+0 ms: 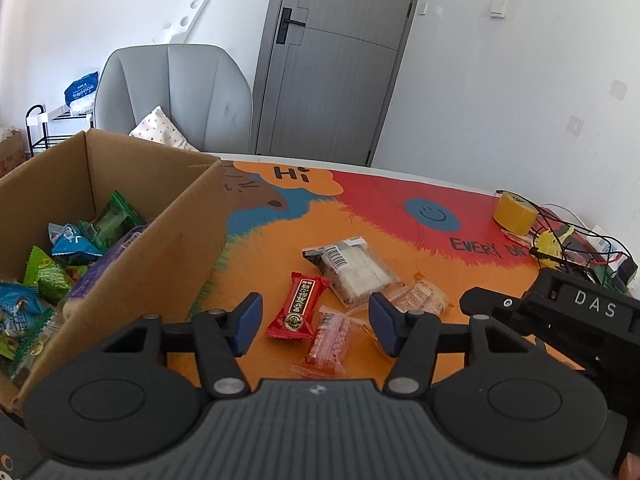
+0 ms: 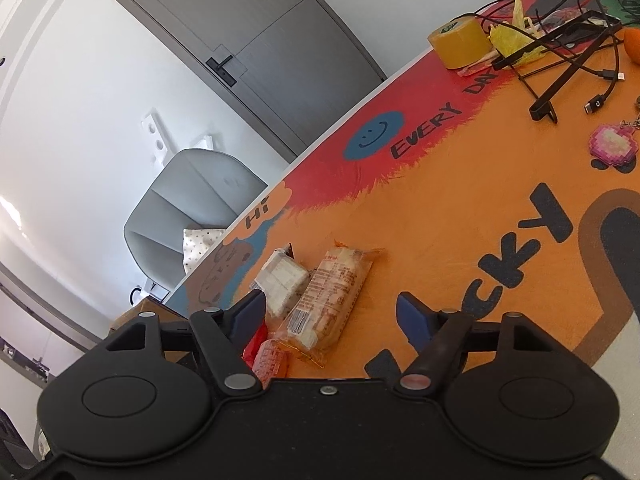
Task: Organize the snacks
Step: 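Grasp the clear pink candy stick packet with the left gripper while the right gripper grasps the bread roll bag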
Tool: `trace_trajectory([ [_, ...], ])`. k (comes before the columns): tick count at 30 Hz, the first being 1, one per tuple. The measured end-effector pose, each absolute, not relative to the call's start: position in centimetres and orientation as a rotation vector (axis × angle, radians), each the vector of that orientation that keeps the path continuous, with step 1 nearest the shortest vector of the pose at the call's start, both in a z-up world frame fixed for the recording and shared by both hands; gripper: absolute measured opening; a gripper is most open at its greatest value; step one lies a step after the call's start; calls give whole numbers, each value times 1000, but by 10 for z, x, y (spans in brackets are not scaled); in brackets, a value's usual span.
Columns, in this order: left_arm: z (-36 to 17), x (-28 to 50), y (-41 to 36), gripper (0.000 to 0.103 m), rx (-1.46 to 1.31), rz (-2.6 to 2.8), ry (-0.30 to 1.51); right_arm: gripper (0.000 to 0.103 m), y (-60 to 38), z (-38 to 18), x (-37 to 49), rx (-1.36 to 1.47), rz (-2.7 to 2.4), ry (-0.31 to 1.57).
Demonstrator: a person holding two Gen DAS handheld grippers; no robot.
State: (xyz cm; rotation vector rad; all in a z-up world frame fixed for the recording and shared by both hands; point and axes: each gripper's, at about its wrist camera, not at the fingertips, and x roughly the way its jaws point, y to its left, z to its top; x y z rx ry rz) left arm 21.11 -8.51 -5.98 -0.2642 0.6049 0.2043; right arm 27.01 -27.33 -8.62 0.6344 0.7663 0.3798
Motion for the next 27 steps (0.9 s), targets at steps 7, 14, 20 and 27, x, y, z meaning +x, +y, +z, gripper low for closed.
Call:
trace_trajectory([
  [7,-75,225,-91,40,-283,189,664,67,-266,-94,283,631,390,804],
  [14,-90,233,-89,34,-320,175,713,66,-256,-100,290,621,396,829],
  [20,-95,234,-84,20,-362,147,724,66,-243,-104,295,604,394,847],
  [27,-87,224,-76,18,-379,144,698,66,-230,-102,299,569,373,844],
])
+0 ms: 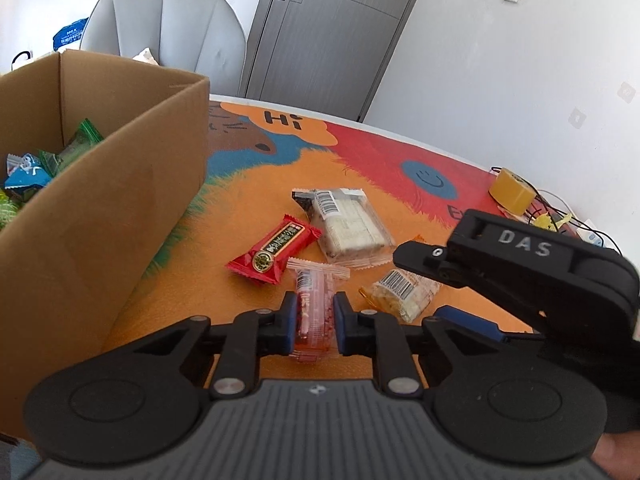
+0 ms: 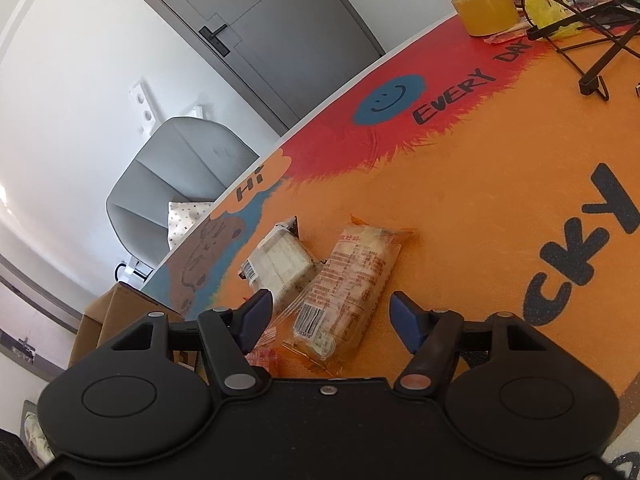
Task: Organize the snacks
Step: 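Grasp the clear pink candy stick packet with the left gripper while the right gripper grasps the bread roll bag, then carry both held snacks into the cardboard box and open both grippers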
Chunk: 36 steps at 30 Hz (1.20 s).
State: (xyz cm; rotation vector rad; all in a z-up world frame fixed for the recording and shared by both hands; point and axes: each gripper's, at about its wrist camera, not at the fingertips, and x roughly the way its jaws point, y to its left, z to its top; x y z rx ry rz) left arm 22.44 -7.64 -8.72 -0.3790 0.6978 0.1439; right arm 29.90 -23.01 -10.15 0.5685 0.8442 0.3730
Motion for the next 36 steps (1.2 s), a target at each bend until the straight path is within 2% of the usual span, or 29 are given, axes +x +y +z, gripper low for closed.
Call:
trace_trajectory([
  [11,-71,210,-64,18,-404,157,643,65,-208,-100,301,474,339,812],
  [14,-68,205,-62,18,-406,160,631,52,-203,-100,298,412,309,799],
  [15,-68,203,-61,18,-409,160,628,43,-202,-100,297,392,297,794],
  [23,-64,183,-60,18,-408,159,606,29,-221,-102,276,483,329,794],
  [25,-62,179,-60,18,-406,157,596,20,-225,-101,269,505,334,784],
  [36,-43,150,-57,18,-407,152,532,18,-239,-75,233,559,393,702],
])
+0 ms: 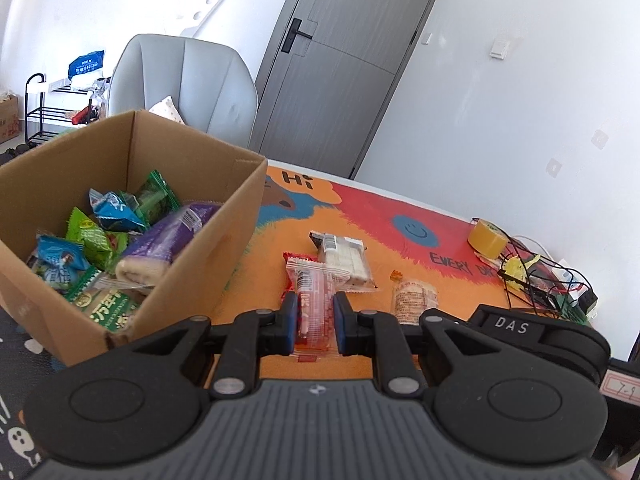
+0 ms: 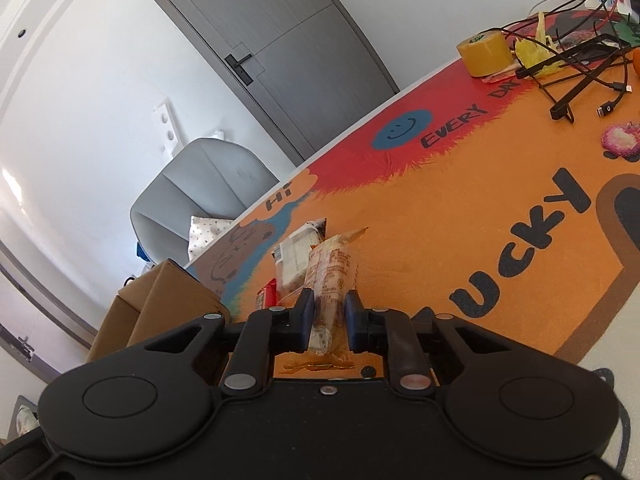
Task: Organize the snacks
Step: 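Carry both held snacks into the cardboard box and open both grippers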
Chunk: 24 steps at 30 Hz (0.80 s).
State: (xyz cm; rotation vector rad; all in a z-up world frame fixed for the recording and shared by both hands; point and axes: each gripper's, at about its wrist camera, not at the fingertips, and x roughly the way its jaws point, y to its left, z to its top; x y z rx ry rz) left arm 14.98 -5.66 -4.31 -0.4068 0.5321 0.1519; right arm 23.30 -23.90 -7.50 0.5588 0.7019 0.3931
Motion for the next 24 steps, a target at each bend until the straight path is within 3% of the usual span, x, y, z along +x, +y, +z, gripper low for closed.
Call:
trace_trajectory([
  [24,1,104,10,18,-418,247,373,18,-179,-16,208,536,584,588],
])
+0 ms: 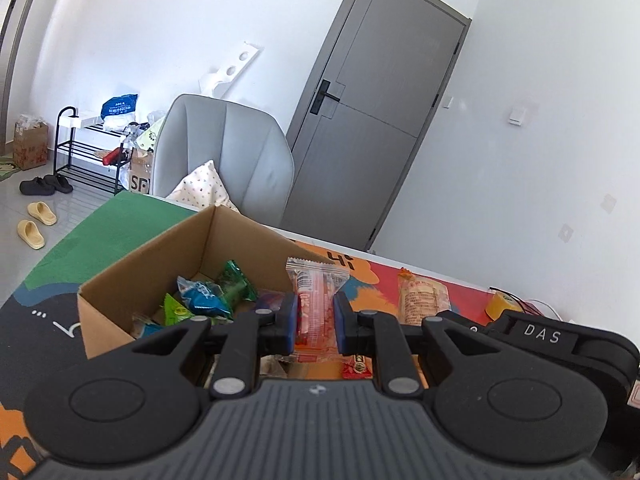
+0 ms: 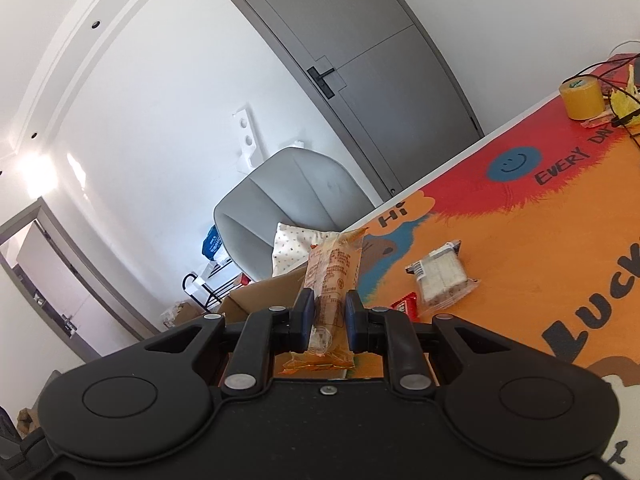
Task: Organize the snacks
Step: 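Carry both held snacks into the cardboard box and open both grippers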
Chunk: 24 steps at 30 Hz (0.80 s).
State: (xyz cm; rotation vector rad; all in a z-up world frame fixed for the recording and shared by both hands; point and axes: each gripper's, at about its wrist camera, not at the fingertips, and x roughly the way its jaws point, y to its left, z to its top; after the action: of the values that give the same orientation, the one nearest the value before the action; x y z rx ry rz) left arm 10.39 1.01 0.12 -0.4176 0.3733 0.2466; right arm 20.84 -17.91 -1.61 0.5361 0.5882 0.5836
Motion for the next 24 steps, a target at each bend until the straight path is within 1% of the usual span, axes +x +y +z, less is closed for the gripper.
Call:
trace_trajectory([
  [12,-2,102,62,18,-454,324,365,18,-128,-8,209,502,664,600],
  [24,-13,119,99,18,-494,363,405,18,-86,-12,221,469,701,641],
])
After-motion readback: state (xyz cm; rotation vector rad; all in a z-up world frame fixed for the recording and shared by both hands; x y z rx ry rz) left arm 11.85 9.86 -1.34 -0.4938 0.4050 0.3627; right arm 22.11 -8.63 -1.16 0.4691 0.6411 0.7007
